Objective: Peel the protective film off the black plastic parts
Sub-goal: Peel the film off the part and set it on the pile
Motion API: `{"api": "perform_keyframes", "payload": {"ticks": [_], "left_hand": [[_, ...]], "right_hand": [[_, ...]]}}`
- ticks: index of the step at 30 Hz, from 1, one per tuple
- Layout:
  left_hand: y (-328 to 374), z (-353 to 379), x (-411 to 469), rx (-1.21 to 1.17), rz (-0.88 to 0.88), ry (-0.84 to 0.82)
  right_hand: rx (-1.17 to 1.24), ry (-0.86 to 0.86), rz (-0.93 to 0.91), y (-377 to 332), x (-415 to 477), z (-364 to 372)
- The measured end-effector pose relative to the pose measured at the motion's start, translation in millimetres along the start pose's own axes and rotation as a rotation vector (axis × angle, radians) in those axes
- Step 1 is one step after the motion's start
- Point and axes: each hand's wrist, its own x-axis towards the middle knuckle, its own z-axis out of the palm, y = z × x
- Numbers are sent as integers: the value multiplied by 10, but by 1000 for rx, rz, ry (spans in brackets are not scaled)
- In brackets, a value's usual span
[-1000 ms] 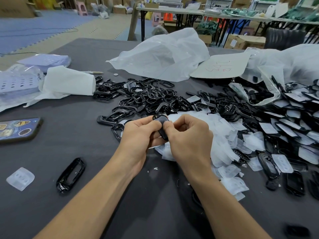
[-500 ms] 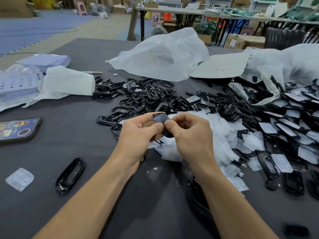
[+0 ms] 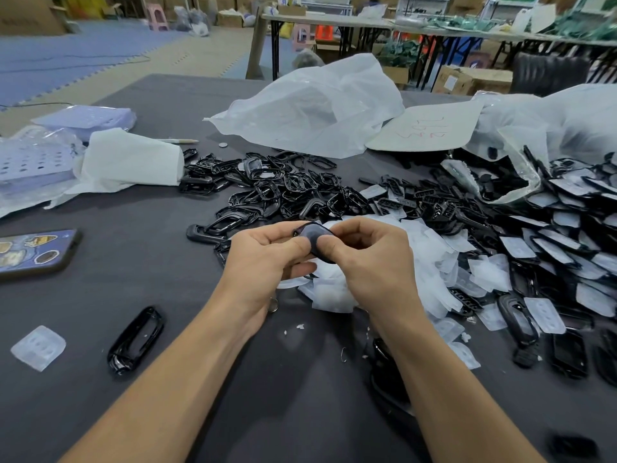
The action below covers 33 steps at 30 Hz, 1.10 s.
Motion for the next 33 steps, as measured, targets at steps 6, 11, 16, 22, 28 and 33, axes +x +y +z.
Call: {"api": "perform_keyframes", "payload": {"ticks": [6, 11, 16, 22, 28, 33], "left_hand": [[31, 10, -25, -5, -9, -61], [34, 8, -16, 50, -39, 10], [28, -6, -8, 45, -55, 14], [19, 1, 4, -7, -50, -5], [13, -36, -2, 110, -18, 4], [9, -30, 3, 96, -46, -12]], "right_hand": [[12, 1, -6, -1, 4, -12], [17, 0, -3, 13, 3, -12], [115, -22, -1, -12, 3, -29], [118, -16, -24, -23, 3, -33], [32, 35, -53, -11, 0, -23], [77, 14, -31, -33, -13, -26]]}}
